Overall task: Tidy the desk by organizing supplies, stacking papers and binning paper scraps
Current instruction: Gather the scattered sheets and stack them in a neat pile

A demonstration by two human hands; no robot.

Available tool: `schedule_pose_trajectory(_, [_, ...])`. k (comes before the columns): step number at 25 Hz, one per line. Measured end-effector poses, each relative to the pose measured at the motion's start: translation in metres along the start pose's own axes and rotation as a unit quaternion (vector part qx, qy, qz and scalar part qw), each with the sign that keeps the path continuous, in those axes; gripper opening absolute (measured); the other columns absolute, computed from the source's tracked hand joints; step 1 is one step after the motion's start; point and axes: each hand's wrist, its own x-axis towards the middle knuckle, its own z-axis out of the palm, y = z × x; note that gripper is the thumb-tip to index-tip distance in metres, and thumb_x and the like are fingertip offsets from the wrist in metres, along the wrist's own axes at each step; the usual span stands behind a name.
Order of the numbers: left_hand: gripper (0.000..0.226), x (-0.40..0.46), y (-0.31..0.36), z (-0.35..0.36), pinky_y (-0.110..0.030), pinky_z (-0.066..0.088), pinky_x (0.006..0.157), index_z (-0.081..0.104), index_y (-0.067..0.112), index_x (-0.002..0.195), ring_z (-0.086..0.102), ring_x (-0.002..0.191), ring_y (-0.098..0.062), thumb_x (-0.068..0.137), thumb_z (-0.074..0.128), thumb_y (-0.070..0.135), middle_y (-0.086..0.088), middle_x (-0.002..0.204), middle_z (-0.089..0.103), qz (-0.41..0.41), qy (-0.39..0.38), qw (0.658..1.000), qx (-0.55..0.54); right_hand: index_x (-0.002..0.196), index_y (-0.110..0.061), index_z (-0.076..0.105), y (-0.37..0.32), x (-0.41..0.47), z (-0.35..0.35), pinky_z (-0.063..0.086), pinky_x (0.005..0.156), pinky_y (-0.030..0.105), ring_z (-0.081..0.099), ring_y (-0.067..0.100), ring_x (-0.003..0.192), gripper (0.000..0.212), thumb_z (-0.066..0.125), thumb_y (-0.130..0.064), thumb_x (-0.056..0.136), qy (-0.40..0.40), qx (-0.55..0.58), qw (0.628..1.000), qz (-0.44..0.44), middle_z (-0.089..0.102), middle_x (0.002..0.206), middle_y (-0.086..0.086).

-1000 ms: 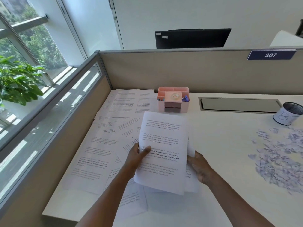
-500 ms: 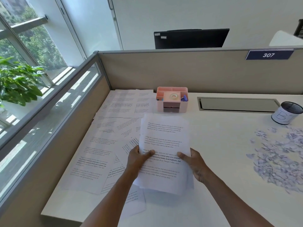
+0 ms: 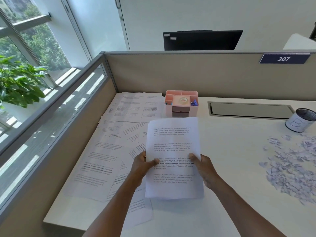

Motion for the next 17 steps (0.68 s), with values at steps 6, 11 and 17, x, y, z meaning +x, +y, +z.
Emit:
schedule_pose_trajectory(6, [0.041,-0.003,-0.002,-0.003,-0.036,0.063,0.070,0.067,0.015,0.114,0.077,0.089,-0.027,0.077,0.083,0.006,-0.005,0.103,0.078,0.011,-0.005,1.000,-0.020,0.101,-0.016,0.073,0.002,0.000,0.003,0.058,0.080,0.037,0.074,0.018,0.088,0.033,0.069,-0.046,0.087,0.007,-0.011,1.000,0.001,0.077,0.096,-0.002])
schedule_pose_trajectory(11, [0.037,-0.005,-0.005,-0.008,-0.036,0.062,0.071,0.068,0.015,0.115,0.076,0.091,-0.026,0.081,0.080,0.005,-0.004,0.104,0.078,0.008,-0.001,0.999,-0.035,0.112,-0.016,0.069,0.003,-0.003,0.002,0.058,0.076,0.037,0.073,0.025,0.094,0.029,0.075,-0.022,0.084,-0.059,0.038,0.998,0.009,0.076,0.105,0.005])
schedule_pose_trajectory(17, [0.027,-0.002,-0.021,-0.018,-0.033,0.060,0.076,0.063,0.013,0.118,0.071,0.098,-0.024,0.092,0.067,0.008,-0.005,0.109,0.073,-0.009,0.115,0.991,0.069,0.110,-0.015,0.070,0.017,0.003,0.002,0.060,0.074,0.039,0.074,0.027,0.088,0.026,0.074,-0.012,0.084,-0.019,-0.007,1.000,0.015,0.077,0.101,0.005])
